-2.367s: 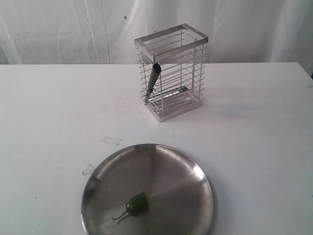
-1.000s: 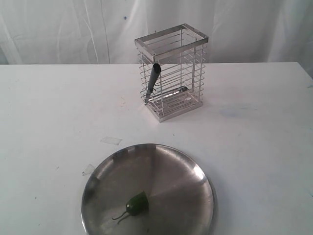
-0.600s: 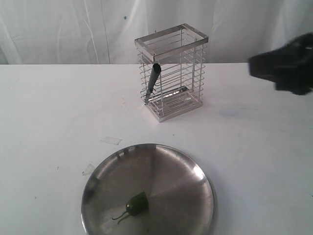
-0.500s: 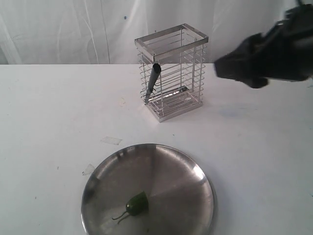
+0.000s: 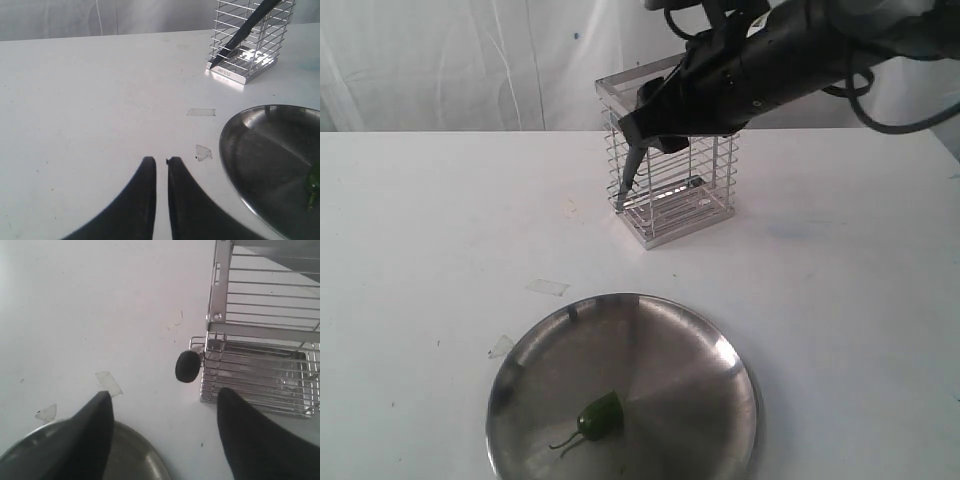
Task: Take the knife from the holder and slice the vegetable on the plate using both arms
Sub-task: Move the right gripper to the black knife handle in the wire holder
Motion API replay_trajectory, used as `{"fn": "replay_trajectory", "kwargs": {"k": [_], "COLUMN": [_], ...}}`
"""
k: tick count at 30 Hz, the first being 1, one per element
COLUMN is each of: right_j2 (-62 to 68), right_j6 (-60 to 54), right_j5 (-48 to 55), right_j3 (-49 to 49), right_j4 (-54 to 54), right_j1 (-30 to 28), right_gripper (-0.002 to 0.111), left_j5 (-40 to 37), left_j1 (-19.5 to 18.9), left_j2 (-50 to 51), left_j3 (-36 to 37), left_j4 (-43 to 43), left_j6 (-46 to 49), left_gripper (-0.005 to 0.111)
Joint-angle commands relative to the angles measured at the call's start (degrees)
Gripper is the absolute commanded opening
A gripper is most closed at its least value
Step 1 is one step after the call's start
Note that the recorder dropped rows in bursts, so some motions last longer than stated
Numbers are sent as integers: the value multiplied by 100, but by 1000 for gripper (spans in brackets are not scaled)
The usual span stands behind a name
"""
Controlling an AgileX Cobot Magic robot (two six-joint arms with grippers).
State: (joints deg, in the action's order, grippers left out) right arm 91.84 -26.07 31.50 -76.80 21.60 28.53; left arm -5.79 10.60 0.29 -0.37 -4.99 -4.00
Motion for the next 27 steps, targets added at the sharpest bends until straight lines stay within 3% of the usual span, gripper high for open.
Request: {"fn": "replay_trajectory", "kwargs": {"k": [1, 20, 27], "right_j2": [450, 1444, 1456], "right_j6": [86, 99, 99], "right_j5": [28, 39, -112], "right_j3": [-337, -1000, -1000], "right_j4": [-314, -344, -344], "right_j1": [7, 7, 7], "right_gripper": [56, 56, 47], "left_j5": [15, 15, 15], "left_j1": [-28, -28, -28], "left_j2": [-29, -29, -29], "left_j3": [37, 37, 37], "left_j4": [-23, -23, -23], "left_j6": [0, 0, 0], "left_gripper": [16, 16, 16]}}
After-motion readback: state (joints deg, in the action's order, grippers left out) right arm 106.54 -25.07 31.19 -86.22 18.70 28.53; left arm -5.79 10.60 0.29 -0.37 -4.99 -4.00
